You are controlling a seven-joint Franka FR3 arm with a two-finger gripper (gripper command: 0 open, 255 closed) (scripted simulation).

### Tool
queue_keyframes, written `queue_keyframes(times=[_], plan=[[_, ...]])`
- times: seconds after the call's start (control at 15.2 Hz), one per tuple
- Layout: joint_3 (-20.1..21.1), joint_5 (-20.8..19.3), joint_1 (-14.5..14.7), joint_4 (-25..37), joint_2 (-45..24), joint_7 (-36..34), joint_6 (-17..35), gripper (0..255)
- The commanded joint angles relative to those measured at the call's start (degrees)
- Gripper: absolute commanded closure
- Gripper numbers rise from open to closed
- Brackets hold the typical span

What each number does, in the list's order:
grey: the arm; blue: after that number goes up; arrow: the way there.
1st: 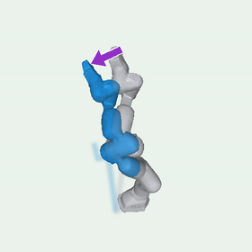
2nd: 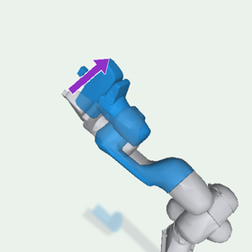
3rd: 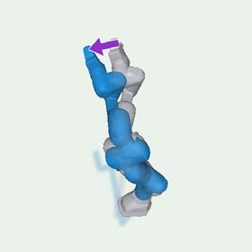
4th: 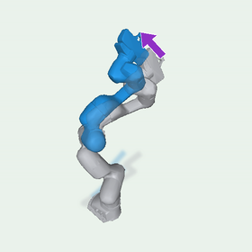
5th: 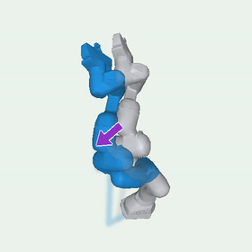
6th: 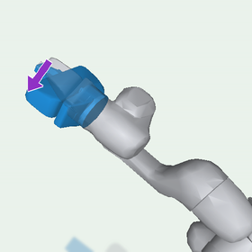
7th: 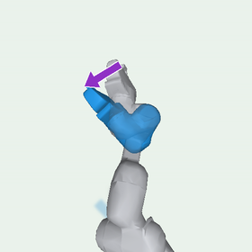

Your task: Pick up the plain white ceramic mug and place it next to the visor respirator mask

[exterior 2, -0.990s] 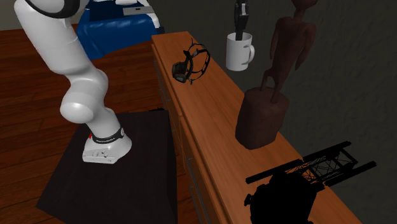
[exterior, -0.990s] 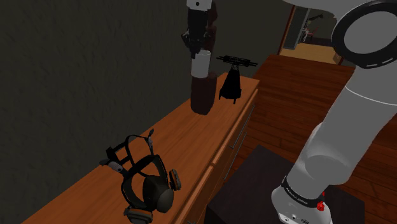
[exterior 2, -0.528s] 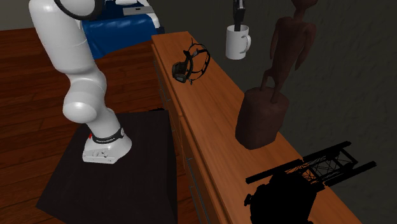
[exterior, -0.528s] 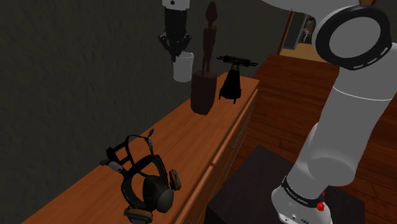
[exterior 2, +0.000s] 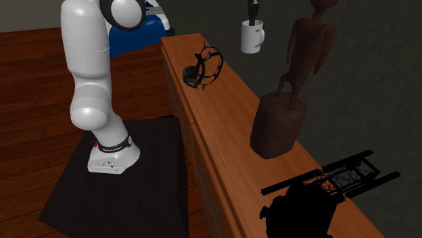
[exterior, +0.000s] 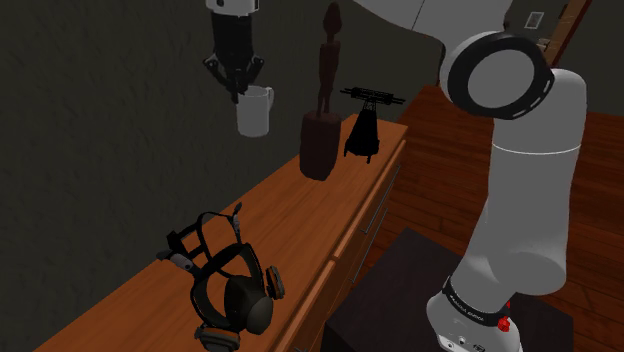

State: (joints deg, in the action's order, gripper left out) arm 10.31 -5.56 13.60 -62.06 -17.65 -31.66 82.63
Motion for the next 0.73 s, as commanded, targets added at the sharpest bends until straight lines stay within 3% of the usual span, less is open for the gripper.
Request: queue_keyframes(times=[0.0,0.66], plan=[[0.1,0.0,0.2,-2.4,0.5,-0.6,1.9,255],[0.0,0.7,-0.6,-15.6,4.1,-0.8,11.5,255]])
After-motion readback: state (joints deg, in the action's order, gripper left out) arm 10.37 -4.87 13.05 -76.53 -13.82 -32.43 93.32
